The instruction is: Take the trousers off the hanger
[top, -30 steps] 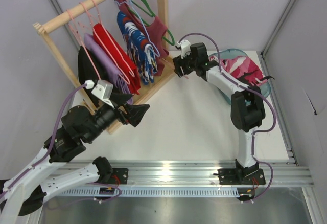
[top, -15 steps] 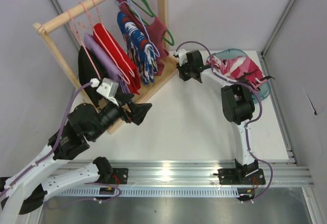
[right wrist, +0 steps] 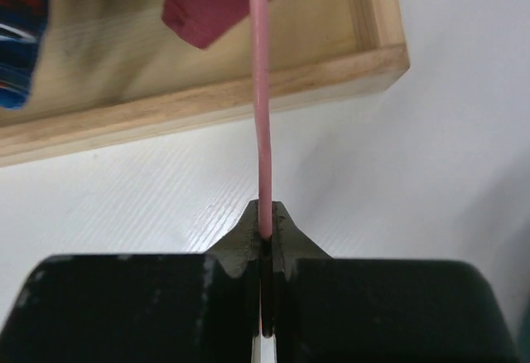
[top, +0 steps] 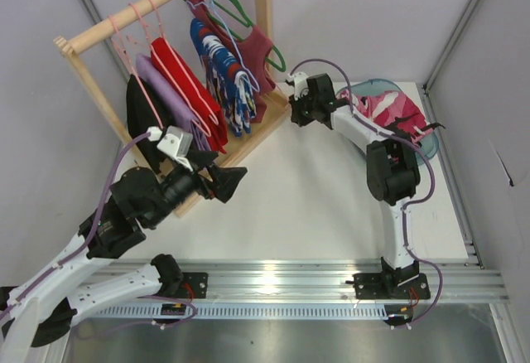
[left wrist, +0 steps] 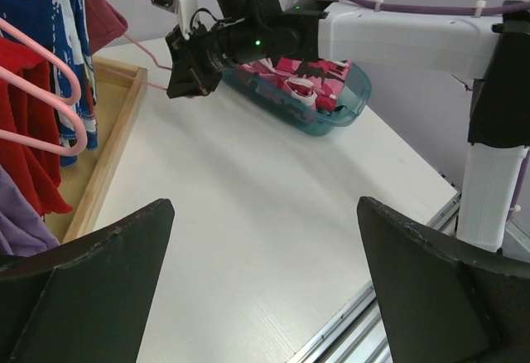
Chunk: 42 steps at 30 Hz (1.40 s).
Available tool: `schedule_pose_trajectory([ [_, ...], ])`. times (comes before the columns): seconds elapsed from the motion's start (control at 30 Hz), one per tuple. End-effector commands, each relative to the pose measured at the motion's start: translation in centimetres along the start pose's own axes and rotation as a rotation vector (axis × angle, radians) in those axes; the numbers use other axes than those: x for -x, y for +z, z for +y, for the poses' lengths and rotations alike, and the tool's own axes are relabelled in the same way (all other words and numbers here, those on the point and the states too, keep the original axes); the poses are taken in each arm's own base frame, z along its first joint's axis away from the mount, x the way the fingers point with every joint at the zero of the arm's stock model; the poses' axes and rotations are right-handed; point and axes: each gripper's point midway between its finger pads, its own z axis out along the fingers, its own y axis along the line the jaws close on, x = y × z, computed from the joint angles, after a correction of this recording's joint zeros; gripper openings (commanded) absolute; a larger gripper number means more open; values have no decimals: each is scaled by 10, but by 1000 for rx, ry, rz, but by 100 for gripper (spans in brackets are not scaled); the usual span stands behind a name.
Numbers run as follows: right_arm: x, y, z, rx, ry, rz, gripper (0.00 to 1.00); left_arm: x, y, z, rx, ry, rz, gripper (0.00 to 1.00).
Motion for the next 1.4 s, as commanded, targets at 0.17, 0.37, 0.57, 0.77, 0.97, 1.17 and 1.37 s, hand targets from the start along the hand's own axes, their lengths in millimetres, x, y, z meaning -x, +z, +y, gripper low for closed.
schedule_pose_trajectory([
  [0.17, 150, -118, 14, -70, -163, -342, 0, 17, -13, -8, -54, -52, -68, 100],
  [0.37, 181, -143, 8, -53, -193, -384, 0, 19, -19, -11, -80, -68, -86, 99],
  [0.57, 220, -149, 5, -48, -257, -434, 0, 23, -20, -11, -82, -67, -103, 99],
  [0.77, 246, -138, -2, -41, -276, -502, 0, 24, -22, -8, -69, -55, -109, 100],
  [0.97, 238, -100, 12, -21, -281, -481, 0, 30, -30, -4, -56, -31, -113, 99],
  [1.17, 261, -85, 29, -16, -271, -583, 0, 33, -33, 0, -36, -3, -121, 100],
  [1.37, 284, -103, 28, -17, -160, -675, 0, 31, -31, 0, -39, 20, -109, 99],
])
